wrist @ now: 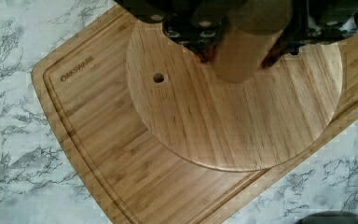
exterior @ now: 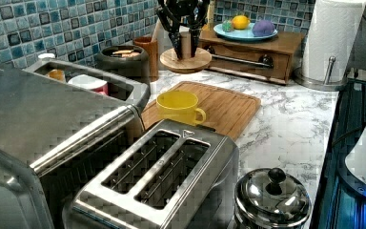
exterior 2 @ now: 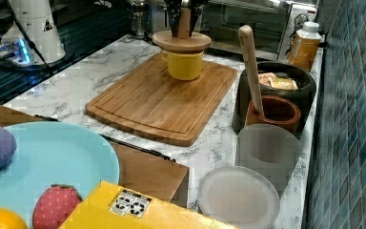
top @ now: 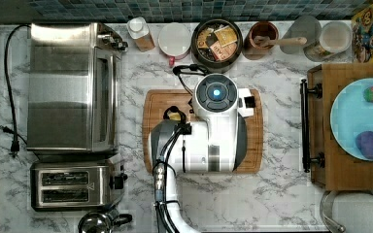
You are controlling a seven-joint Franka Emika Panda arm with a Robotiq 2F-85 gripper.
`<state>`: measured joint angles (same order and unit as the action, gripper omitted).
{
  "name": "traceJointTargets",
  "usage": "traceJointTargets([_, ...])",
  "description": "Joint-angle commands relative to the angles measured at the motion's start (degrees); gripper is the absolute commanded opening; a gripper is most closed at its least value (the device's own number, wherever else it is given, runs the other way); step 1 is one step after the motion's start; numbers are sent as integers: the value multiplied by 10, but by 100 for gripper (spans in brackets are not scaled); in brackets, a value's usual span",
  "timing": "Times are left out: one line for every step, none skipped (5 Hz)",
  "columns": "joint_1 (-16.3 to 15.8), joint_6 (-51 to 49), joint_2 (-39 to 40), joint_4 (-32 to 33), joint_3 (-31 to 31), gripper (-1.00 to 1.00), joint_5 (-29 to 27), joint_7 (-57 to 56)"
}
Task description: Put the lid on the tea container.
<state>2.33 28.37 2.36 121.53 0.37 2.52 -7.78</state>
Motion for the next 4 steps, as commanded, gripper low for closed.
traceJointTargets([2,75,-78,-60,-4,-100,-2,-58])
traceJointTargets([1,79,-72,-80,-4,-100,9,-52])
traceJointTargets([1,82,-70,-104,0,-100,20,-48])
traceJointTargets([1,86,-63,-129,2,-100,27,-33])
